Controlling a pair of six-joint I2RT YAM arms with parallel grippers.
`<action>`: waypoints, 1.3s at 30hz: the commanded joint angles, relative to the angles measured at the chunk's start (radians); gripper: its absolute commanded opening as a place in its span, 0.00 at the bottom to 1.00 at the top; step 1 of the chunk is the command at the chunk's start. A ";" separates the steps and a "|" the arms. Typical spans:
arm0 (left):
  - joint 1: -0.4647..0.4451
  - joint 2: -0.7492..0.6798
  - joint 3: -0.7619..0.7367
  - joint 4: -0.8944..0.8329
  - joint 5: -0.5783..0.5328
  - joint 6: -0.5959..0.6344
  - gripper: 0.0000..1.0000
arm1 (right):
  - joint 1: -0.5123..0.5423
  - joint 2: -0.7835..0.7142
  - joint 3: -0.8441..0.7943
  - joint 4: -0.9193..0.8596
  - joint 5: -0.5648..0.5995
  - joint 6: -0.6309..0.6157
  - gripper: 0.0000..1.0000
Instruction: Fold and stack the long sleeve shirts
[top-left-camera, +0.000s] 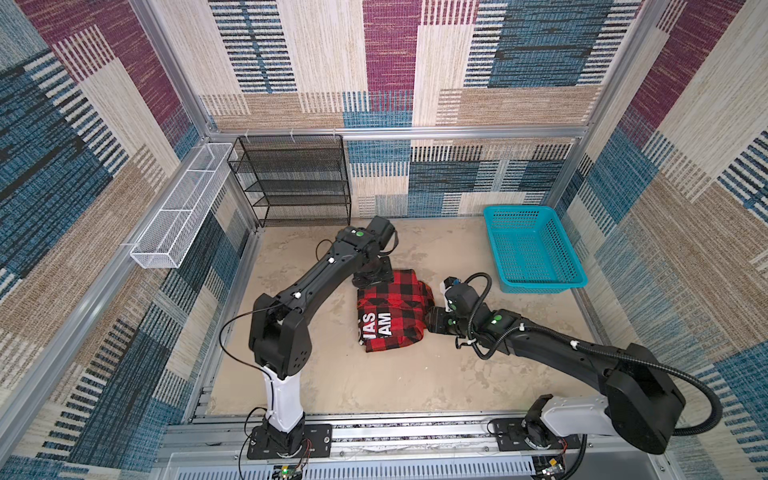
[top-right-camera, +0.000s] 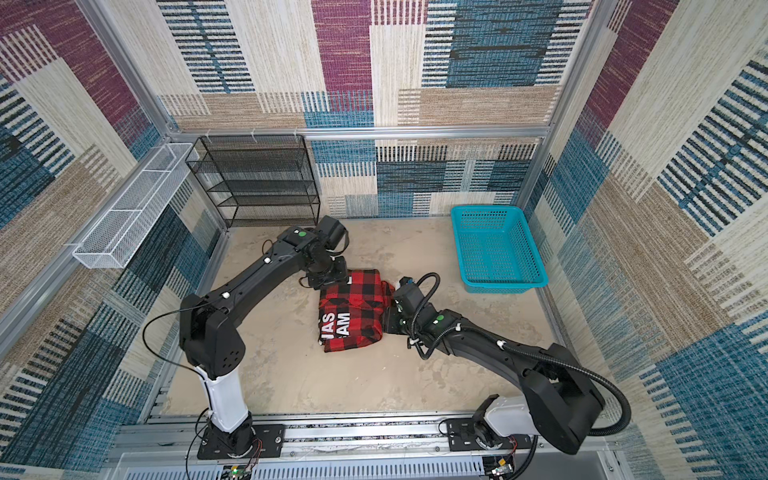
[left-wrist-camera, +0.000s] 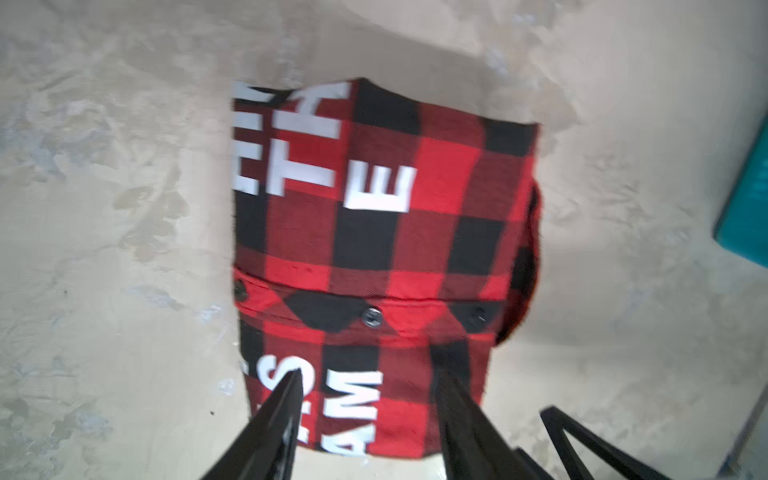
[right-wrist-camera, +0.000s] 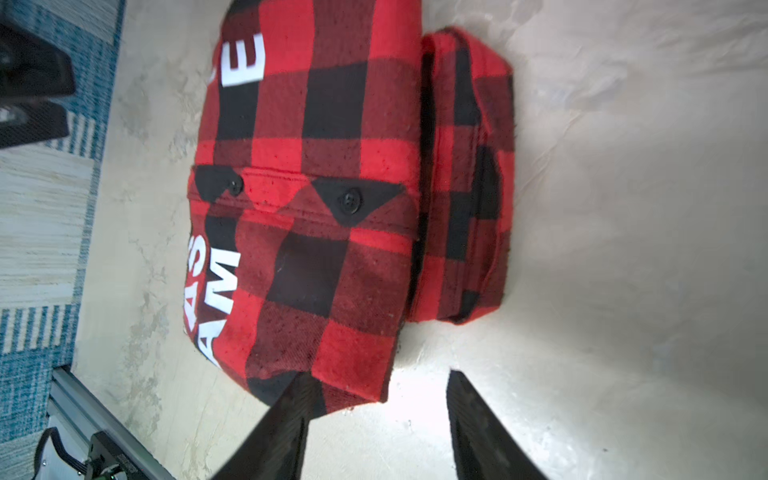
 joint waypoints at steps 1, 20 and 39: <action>0.045 -0.030 -0.095 0.166 0.080 0.066 0.50 | 0.048 0.081 0.078 -0.027 0.040 0.047 0.57; 0.117 0.049 -0.202 0.271 0.211 0.128 0.39 | 0.104 0.266 0.291 -0.204 0.187 0.114 0.12; 0.108 0.096 -0.267 0.297 0.180 0.107 0.39 | -0.054 0.144 0.068 -0.140 0.372 0.034 0.18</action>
